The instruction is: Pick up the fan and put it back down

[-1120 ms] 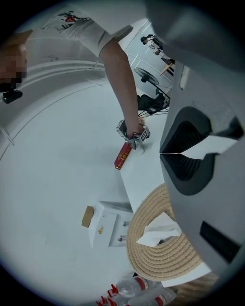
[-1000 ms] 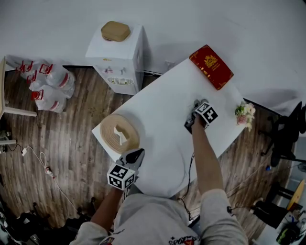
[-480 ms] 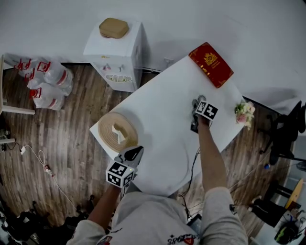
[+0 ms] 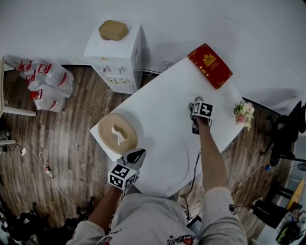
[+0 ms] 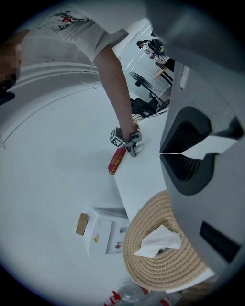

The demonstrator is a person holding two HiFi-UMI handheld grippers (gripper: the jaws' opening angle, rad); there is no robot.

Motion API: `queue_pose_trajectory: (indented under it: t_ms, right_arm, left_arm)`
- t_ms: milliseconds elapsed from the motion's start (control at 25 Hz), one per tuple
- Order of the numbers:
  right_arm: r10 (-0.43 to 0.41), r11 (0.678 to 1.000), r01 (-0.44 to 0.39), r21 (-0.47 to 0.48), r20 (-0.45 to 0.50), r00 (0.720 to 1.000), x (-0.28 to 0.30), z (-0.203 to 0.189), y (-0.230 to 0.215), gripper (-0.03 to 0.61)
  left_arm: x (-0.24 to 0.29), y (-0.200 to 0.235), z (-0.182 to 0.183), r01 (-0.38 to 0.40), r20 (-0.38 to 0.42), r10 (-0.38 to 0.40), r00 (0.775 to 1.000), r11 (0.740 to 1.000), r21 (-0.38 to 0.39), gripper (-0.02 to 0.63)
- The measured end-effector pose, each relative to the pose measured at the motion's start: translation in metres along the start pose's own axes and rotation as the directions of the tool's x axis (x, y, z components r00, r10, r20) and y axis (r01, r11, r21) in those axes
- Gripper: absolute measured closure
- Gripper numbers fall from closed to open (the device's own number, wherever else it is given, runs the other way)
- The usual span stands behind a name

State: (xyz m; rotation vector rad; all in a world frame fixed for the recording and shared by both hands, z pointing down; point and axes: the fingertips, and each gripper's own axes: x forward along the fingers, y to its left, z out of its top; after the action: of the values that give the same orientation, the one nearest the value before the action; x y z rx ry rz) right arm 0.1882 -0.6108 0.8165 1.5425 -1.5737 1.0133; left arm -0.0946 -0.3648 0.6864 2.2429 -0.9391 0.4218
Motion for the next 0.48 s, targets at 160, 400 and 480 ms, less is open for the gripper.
queue_pose_trajectory:
  t_ms: [160,400,480]
  right_arm:
    - [-0.011,0.999,0.011,-0.033,0.0,1.0,-0.001,-0.004,0.003,0.305]
    - [0.014,0.997,-0.015,-0.072,-0.014,1.0,-0.005,-0.009,0.006,0.33]
    - [0.027,0.997,-0.028,-0.066,-0.012,1.0,-0.007,-0.014,0.007,0.336]
  left_arm:
    - [-0.006,0.004,-0.002,-0.016,-0.002,0.016,1.0,1.0,-0.005,0.609]
    - [-0.01,0.008,-0.001,-0.031,0.003,0.031,1.0,0.999,-0.007,0.609]
    - [-0.011,0.006,-0.002,-0.03,0.004,0.03,1.0,1.0,-0.004,0.609]
